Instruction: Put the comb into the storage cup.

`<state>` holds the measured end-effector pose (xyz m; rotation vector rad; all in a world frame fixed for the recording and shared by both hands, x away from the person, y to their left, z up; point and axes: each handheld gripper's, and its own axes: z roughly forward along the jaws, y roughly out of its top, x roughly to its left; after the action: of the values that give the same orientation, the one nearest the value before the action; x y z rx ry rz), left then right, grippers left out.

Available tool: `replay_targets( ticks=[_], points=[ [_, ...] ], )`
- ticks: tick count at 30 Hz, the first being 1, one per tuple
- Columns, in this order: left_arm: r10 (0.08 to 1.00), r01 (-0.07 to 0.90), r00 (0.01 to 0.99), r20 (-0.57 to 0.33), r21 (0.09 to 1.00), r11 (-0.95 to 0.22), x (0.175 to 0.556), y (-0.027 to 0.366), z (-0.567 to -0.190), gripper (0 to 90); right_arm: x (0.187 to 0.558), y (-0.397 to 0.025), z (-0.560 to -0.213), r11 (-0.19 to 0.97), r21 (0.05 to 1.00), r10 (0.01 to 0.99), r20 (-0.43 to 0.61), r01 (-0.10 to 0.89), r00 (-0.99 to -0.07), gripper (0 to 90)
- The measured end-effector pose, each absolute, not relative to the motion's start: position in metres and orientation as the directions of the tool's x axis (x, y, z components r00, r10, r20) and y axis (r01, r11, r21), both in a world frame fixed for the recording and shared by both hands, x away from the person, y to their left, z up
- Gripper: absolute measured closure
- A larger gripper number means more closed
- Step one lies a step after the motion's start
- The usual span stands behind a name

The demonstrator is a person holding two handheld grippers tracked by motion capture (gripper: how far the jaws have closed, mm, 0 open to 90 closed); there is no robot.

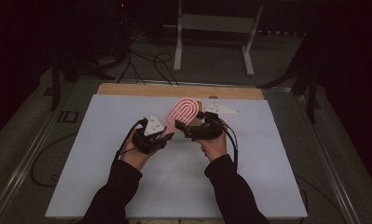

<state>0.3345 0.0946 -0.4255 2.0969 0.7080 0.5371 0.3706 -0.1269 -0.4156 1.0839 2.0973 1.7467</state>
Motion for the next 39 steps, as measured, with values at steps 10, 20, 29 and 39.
replay_targets(
  ticks=[10, 20, 29, 39],
  points=[
    [0.647, 0.284, 0.752, 0.125, 0.825, -0.489, 0.333, 0.089, -0.425, 70.2, 0.379, -0.131, -0.419, -0.015, 0.888, 0.64, 0.362, 0.46, -0.678, 14.2],
    [0.641, 0.28, 0.758, 0.122, 0.827, -0.488, 0.331, 0.088, -0.428, 70.1, 0.381, -0.13, -0.421, -0.03, 0.87, 0.586, 0.414, 0.492, -0.696, 37.3],
    [0.644, 0.282, 0.758, 0.107, 0.836, -0.471, 0.331, 0.088, -0.428, 70.1, 0.381, -0.125, -0.422, -0.032, 0.85, 0.551, 0.454, 0.526, -0.701, 54.3],
    [0.646, 0.292, 0.757, 0.097, 0.834, -0.468, 0.332, 0.089, -0.43, 70.1, 0.379, -0.123, -0.422, -0.043, 0.842, 0.535, 0.474, 0.537, -0.7, 59.8]
  ],
)
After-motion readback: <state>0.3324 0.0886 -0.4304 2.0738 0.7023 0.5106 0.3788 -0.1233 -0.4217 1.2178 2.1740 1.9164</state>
